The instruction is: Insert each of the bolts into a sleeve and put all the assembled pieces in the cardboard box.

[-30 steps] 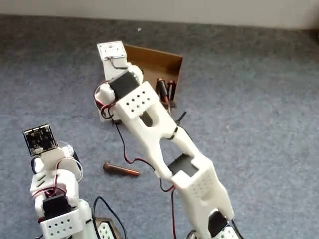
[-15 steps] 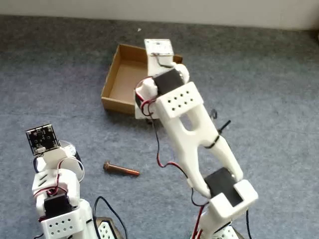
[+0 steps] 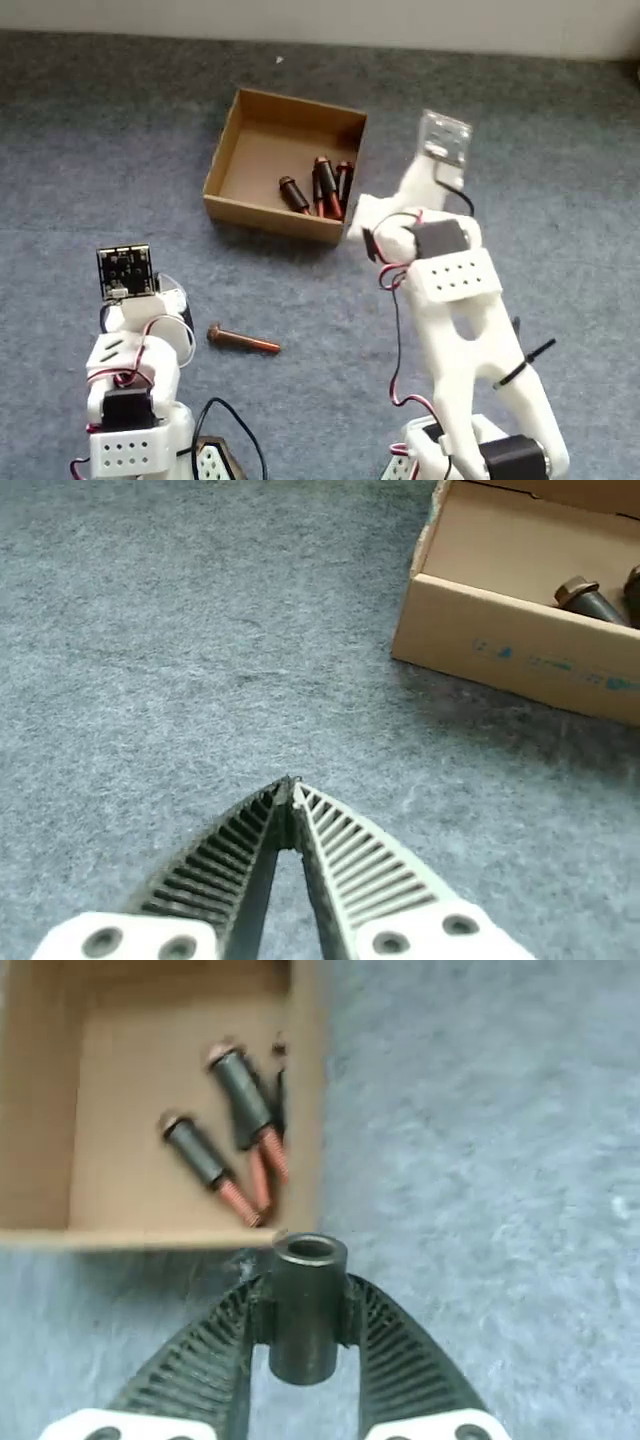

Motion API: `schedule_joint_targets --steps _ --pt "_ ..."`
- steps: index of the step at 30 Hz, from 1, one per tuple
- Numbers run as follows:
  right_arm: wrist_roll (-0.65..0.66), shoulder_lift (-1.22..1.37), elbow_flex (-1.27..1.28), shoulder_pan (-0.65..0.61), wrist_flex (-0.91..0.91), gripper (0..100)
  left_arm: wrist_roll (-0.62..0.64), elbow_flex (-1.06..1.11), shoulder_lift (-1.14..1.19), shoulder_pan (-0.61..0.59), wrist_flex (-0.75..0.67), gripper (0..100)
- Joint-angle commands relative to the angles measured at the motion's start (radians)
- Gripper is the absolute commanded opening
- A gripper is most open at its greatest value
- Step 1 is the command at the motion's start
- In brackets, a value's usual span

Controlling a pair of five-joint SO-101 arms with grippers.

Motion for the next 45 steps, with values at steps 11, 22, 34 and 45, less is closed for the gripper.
schedule_joint_targets --steps 11,22,34,45 --pt "-0.124 -0.054 0.062 0.130 -0.171 0.5 0.313 -0.389 0.002 0.255 0.259 1" --pt "-0.124 -0.053 0.065 0.128 -0.171 0.5 0.419 -0.633 0.516 0.302 0.285 1" --pt "-0.118 -0.053 0.065 0.128 -0.171 0.5 0.674 -0.817 1.168 0.404 0.387 30" --pt "-0.117 -0.053 0.065 0.128 -0.173 0.5 0.690 -0.812 1.442 0.432 0.290 28"
